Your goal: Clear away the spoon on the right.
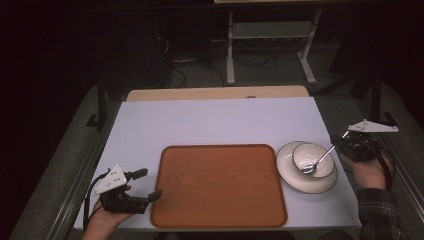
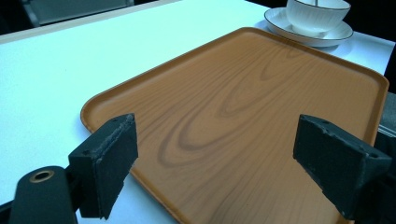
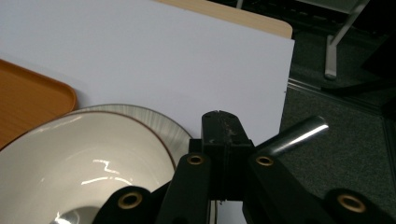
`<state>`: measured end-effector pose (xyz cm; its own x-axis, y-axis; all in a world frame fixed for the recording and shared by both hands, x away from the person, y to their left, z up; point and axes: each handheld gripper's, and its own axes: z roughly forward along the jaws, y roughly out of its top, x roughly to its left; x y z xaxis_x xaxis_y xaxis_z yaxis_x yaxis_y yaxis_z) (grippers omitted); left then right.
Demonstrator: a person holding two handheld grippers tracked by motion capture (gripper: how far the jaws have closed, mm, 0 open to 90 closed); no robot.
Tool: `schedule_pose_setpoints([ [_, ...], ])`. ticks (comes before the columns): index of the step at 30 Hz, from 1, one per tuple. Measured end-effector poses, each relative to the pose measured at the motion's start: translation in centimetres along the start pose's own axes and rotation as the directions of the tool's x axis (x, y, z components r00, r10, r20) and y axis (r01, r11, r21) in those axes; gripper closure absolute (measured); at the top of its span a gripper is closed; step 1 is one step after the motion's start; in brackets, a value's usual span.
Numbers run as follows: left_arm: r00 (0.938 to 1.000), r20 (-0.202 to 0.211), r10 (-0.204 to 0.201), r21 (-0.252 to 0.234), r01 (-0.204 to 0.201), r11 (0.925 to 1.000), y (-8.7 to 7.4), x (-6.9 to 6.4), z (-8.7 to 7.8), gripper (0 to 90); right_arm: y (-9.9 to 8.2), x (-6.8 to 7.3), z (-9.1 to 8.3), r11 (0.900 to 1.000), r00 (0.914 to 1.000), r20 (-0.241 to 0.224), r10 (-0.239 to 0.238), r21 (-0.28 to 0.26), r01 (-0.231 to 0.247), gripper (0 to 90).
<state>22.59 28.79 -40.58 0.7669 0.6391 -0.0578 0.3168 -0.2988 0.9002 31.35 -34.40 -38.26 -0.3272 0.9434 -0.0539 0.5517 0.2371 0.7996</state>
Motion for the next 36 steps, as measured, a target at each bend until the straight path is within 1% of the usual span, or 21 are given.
schedule_pose_setpoints([
  [8, 1.0000, 0.004, 0.004, 0.001, -0.004, 1.0000, 0.0, -0.1, 0.1, 13.5, -1.1, 0.1, -0.9, 0.9999, 1.0000, 0.008, 0.000, 0.012, 0.000, 89.4],
  [14, 1.0000, 0.007, 0.002, 0.002, -0.002, 1.0000, 0.0, -0.1, 0.2, 13.5, -2.0, 0.1, -1.7, 0.9998, 0.9999, 0.004, 0.010, 0.018, -0.010, 89.4],
  [21, 1.0000, 0.009, 0.002, 0.002, -0.002, 1.0000, 0.1, -0.1, 0.2, 13.5, -2.0, 0.2, -1.5, 0.9997, 1.0000, 0.004, 0.005, 0.025, -0.005, 89.4],
  [25, 0.9999, 0.012, 0.002, 0.003, -0.002, 1.0000, 0.0, -0.1, 0.3, 13.5, -1.9, 0.2, -1.8, 0.9999, 0.9999, 0.001, 0.013, 0.000, -0.013, 89.1],
  [26, 0.9999, 0.013, 0.000, 0.002, 0.000, 1.0000, 0.0, -0.1, 0.3, 13.5, -1.9, 0.2, -1.9, 0.9999, 0.9999, -0.001, 0.016, -0.006, -0.016, 85.4],
  [29, 0.9999, 0.013, -0.004, 0.002, 0.004, 1.0000, 0.0, -0.1, 0.3, 13.5, -1.8, 0.6, -2.3, 0.9986, 0.9996, -0.013, 0.027, -0.046, -0.028, 70.1],
  [30, 0.9999, 0.014, -0.005, 0.003, 0.005, 1.0000, 0.0, -0.1, 0.3, 13.5, -1.8, 0.8, -2.4, 0.9978, 0.9993, -0.022, 0.031, -0.058, -0.032, 66.7],
  [32, 0.9999, 0.013, -0.007, 0.003, 0.007, 1.0000, 0.0, -0.1, 0.3, 13.5, -1.9, 1.1, -2.5, 0.9965, 0.9977, -0.027, 0.062, -0.055, -0.063, 57.9],
  [34, 0.9998, 0.015, -0.008, 0.002, 0.008, 1.0000, 0.0, -0.1, 0.3, 13.5, -2.2, 1.4, -2.8, 0.9939, 0.9964, -0.040, 0.075, -0.078, -0.078, 51.6],
  [36, 0.9998, 0.015, -0.010, 0.003, 0.010, 0.9999, 0.0, -0.1, 0.3, 13.5, -2.5, 1.7, -3.0, 0.9925, 0.9956, -0.041, 0.084, -0.085, -0.088, 47.0],
])
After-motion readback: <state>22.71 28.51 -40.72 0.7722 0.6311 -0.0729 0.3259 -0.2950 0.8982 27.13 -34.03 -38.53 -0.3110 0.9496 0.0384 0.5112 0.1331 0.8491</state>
